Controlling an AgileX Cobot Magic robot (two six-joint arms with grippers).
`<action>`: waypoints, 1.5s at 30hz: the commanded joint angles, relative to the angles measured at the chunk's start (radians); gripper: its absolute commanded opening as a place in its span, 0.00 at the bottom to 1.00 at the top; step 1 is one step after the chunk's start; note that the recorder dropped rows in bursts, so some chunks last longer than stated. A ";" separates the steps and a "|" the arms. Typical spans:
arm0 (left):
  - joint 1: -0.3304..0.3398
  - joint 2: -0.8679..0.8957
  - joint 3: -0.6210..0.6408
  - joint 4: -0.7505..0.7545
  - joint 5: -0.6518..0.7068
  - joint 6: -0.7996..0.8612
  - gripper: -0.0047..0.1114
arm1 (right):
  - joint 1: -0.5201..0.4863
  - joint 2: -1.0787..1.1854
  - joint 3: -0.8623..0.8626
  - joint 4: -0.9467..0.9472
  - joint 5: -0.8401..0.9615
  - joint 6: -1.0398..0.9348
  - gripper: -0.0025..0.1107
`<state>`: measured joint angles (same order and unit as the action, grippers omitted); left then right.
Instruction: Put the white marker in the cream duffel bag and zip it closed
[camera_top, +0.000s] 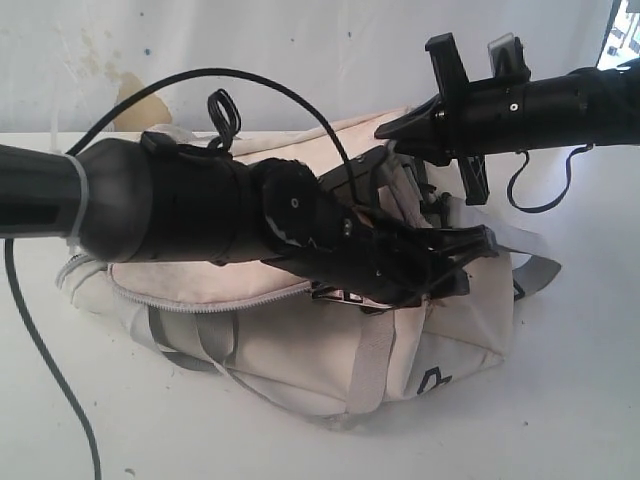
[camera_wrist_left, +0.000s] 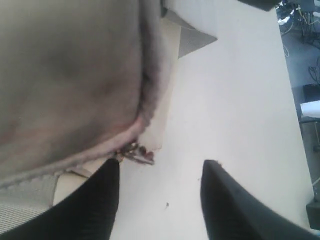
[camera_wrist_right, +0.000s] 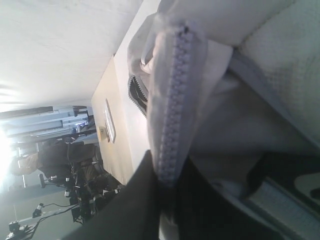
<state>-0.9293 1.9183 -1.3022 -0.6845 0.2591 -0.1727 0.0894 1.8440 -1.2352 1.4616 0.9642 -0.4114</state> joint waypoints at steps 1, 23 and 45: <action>-0.009 0.008 -0.003 0.024 -0.081 0.010 0.41 | -0.003 -0.018 -0.011 0.028 0.018 -0.003 0.02; 0.038 0.048 -0.003 0.147 -0.044 -0.082 0.39 | -0.003 -0.018 -0.011 0.026 0.046 -0.021 0.02; 0.038 0.014 -0.091 0.090 0.159 0.098 0.04 | -0.003 -0.018 -0.011 -0.026 -0.018 -0.021 0.02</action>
<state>-0.8922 1.9547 -1.3620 -0.5676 0.3443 -0.1229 0.0894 1.8440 -1.2352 1.4331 0.9488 -0.4220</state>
